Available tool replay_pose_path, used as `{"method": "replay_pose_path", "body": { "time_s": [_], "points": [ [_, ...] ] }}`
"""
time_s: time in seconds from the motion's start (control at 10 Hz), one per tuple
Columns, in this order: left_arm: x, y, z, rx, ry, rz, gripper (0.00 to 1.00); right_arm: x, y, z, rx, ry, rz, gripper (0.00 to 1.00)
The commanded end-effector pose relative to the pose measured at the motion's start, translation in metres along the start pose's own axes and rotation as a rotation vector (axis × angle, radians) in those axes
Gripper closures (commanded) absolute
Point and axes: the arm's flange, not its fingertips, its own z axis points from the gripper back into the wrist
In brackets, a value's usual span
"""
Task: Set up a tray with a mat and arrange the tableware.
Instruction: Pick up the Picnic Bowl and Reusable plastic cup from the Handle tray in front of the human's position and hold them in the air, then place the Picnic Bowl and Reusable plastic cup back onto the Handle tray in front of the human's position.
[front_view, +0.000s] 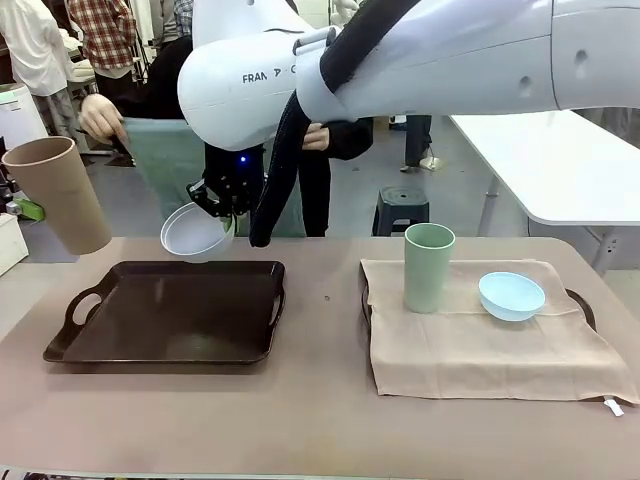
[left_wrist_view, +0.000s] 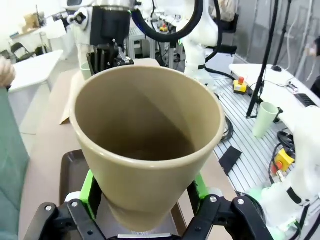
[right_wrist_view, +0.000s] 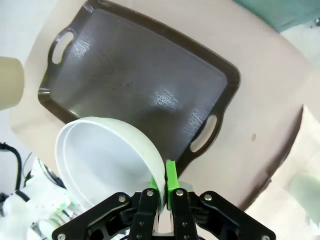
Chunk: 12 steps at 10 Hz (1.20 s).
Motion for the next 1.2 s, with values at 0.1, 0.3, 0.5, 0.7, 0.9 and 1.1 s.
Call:
{"method": "replay_pose_path", "body": {
  "time_s": [0.1,0.3,0.5,0.7,0.9,1.1],
  "points": [
    [-0.001,0.0047,-0.0009,-0.011,-0.003,-0.006,0.7,0.0083,-0.0023,-0.0046,0.009,0.007,0.001,1.0],
    [-0.001,0.0047,-0.0009,-0.011,-0.003,-0.006,0.7,0.0083,-0.0023,-0.0046,0.009,0.007,0.001,1.0],
    [-0.001,0.0047,-0.0009,-0.011,-0.003,-0.006,0.7,0.0083,-0.0023,-0.0046,0.009,0.007,0.001,1.0],
    [-0.001,0.0047,-0.0009,-0.011,-0.003,-0.006,0.7,0.0083,-0.0023,-0.0046,0.009,0.007,0.001,1.0],
    [-0.001,0.0047,-0.0009,-0.011,-0.003,-0.006,0.7,0.0083,-0.0023,-0.0046,0.009,0.007,0.001,1.0],
    [-0.001,0.0047,-0.0009,-0.011,-0.003,-0.006,0.7,0.0083,-0.0023,-0.0046,0.009,0.007,0.001,1.0]
  ]
}}
